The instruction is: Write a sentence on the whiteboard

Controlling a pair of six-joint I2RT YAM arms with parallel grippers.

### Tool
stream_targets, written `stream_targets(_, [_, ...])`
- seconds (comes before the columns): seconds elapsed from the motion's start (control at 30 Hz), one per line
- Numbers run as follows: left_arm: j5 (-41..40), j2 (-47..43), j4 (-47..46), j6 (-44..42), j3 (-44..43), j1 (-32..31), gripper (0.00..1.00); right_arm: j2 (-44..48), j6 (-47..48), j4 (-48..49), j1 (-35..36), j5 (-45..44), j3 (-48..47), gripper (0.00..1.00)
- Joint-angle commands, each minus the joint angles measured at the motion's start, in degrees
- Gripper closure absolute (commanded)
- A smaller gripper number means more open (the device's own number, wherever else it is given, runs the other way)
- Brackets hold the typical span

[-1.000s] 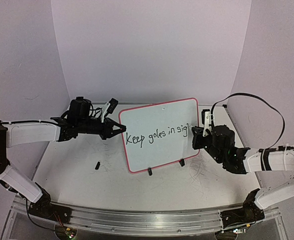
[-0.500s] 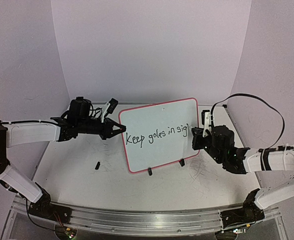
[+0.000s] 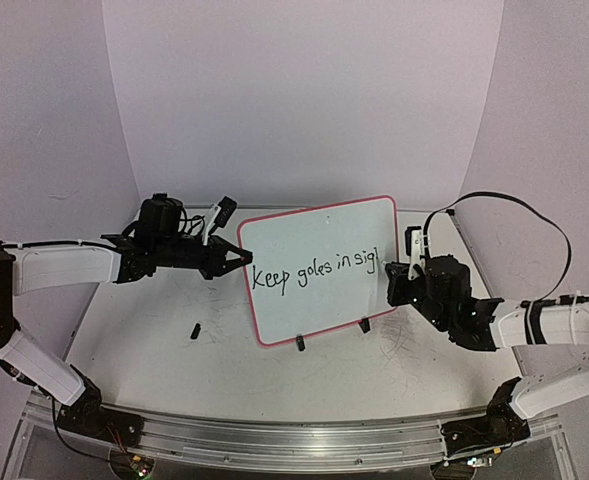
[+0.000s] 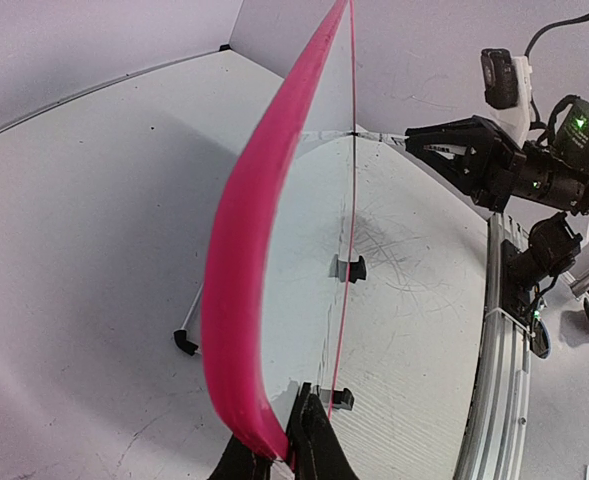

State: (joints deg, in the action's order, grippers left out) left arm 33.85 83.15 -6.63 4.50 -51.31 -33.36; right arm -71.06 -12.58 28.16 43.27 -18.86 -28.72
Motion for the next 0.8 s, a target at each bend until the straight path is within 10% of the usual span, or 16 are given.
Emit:
stream_targets(0.0, [-9.3, -0.4, 0.0, -6.1, -1.2, 1.0, 1.00, 0.6, -0.8, 0.3, -0.3, 0.2, 0.2, 1.00])
stream_targets(0.77, [-9.4, -0.2, 0.0, -6.3, -1.2, 1.0, 1.00, -1.9, 1.2, 5.2, -0.3, -3.8, -3.0, 1.00])
